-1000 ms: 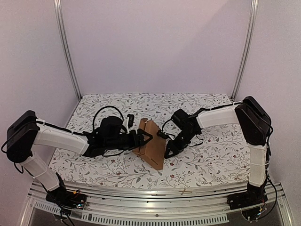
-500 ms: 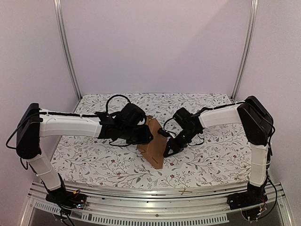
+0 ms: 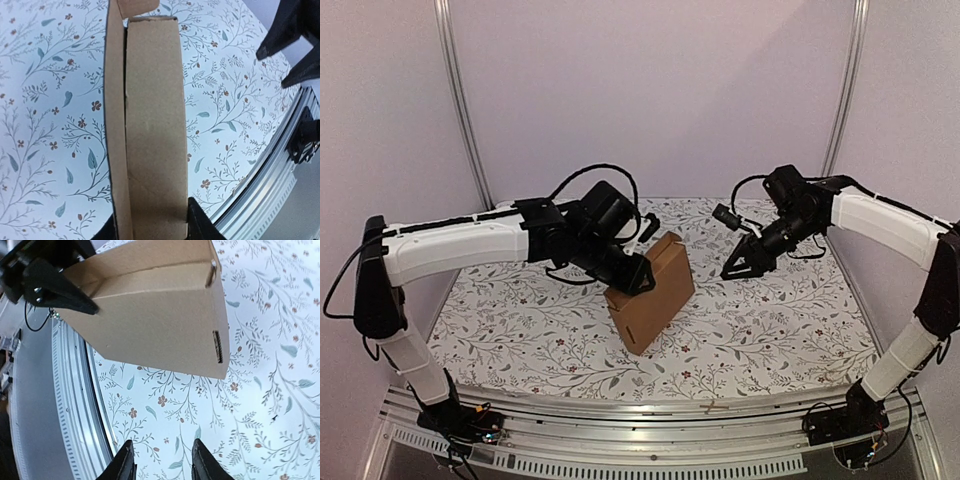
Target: Fold the paper box
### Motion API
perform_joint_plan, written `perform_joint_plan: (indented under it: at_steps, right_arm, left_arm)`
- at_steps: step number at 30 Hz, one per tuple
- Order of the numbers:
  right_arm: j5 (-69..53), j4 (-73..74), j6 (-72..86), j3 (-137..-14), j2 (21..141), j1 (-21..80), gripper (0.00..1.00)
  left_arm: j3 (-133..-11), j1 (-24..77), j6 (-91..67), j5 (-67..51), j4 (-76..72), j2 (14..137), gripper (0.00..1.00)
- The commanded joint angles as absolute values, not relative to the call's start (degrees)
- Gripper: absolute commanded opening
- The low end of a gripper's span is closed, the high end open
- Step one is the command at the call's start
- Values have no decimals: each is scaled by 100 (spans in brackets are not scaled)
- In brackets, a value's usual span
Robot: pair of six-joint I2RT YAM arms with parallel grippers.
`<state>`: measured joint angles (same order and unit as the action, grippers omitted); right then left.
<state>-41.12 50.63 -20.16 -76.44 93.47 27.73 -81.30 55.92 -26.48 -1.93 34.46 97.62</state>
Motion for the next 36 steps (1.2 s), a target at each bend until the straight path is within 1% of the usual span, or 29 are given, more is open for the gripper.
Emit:
perform_joint_plan:
  at_steps: [1,4,9,13,15,18,22,26,33,36]
  right_arm:
    - [-4087,5818,-3882,-7703,8831,2680,40]
    - [-4013,5826,-4577,-7622,8626,2681,44]
    - [-4174,5724,-5370,-7537,8511,2681,50]
    - [-4405,5286,-5399,-7386,8595,2685,55]
    - [-4495,5068,-5392,-7309,8664,2721,56]
    - [-4262,4612,-5303,-7179,8740,2945,57]
    - [-3912,4020,-5261,-7051,8784,3288,56]
    - [-3858,3670,-5264,-7058,8953,3490,56]
    - [-3868,3678,-5622,-7040,9203,3818,46]
    - [-3887,3714,-5656,-7065,9275,3860,41]
  left_arm:
    - [-8625,5989,-806,-74,4930,9812,36]
    - [-8741,6251,-63,343,5314,9988,38]
    - [-8727,6534,537,750,5447,10261,38]
    - [-8472,6652,886,783,5043,10265,38]
    - [-8341,6653,1040,896,4820,10247,39]
    - [-8065,6653,1295,1109,4428,10136,40]
    - [-7814,6645,1481,1246,4114,9951,42]
    - [-7722,6645,1566,1261,4014,9871,43]
    - [-7558,6581,1640,1199,3848,9746,43]
    - [-7507,6523,1670,1095,3793,9700,41]
